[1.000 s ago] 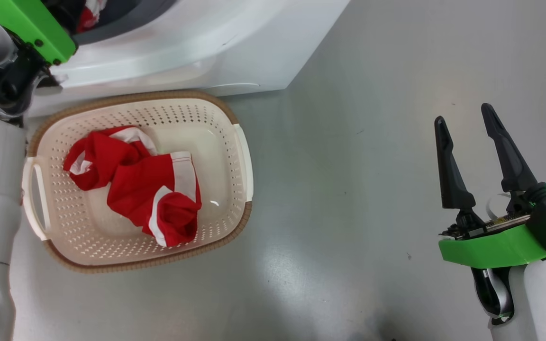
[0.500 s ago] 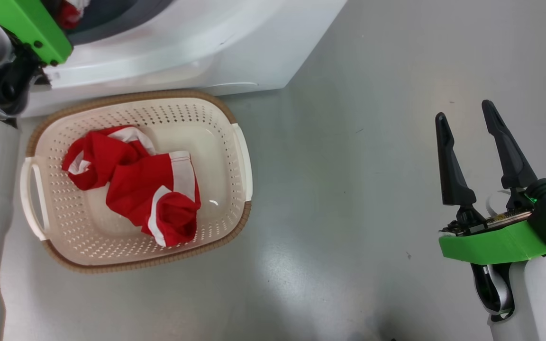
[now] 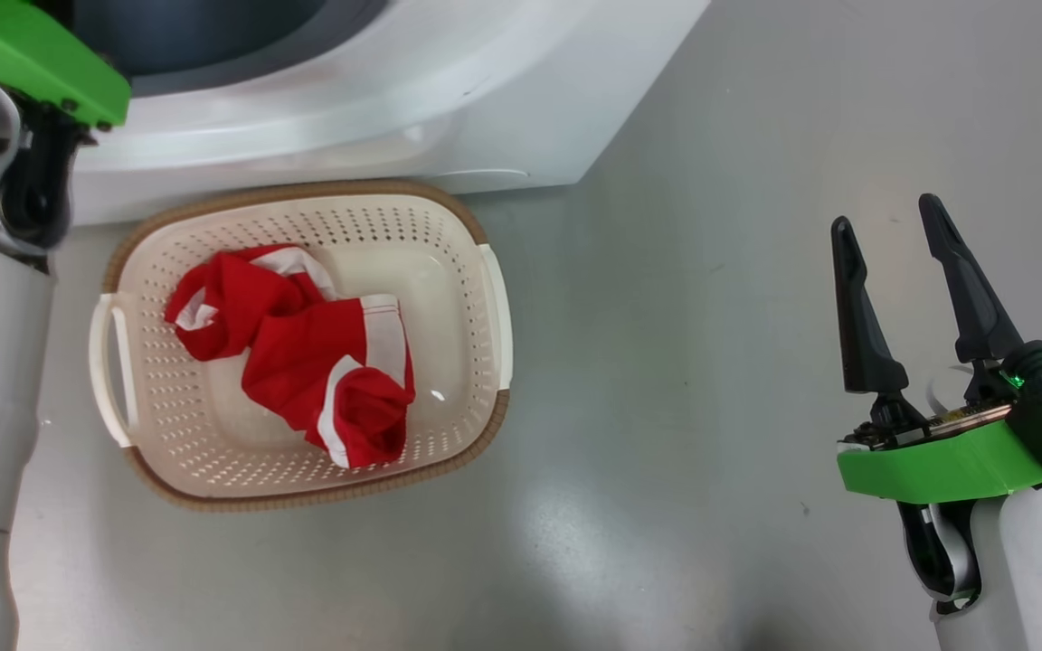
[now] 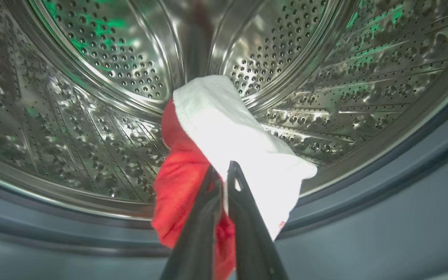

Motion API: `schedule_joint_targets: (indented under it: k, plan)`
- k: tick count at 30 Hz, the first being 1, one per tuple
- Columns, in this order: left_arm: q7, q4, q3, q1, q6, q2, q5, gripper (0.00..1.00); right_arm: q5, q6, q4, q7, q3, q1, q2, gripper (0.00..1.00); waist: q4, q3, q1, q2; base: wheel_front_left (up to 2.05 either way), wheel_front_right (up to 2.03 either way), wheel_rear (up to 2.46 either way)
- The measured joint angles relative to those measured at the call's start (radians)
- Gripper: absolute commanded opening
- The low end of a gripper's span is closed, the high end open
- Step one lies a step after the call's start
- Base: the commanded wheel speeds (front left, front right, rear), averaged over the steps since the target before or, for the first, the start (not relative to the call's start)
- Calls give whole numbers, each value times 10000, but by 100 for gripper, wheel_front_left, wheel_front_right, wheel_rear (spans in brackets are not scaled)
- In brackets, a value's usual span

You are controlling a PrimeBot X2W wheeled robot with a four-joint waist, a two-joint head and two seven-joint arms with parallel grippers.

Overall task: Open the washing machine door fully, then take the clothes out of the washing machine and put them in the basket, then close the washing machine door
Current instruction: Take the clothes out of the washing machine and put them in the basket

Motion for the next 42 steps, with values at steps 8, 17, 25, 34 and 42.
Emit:
schedule_joint_targets:
  k: [8,17,25,34,42]
  plan:
    - [-1367,-504,-263,699,-58,148,694,0,0,0,128,0,-36,4,0,100,260,-396,0,0,0,0,0]
    - [-1580,-2151,378,2262,305,259,1185,0,0,0,222,0,-153,36,-4,100,543,-987,0,0,0,0,0]
    - [-1643,-4088,1283,4157,476,222,1944,0,0,0,360,0,-244,300,-6,100,740,-1626,0,0,0,0,0]
    - [-1643,-5697,1436,6240,809,-10,2541,0,86,0,571,0,-244,753,-4,100,902,-2561,0,-1,0,0,0]
    - [-1559,-7605,1390,8108,1254,-144,2738,0,88,0,717,0,-238,1276,0,100,1047,-3469,0,0,0,0,0]
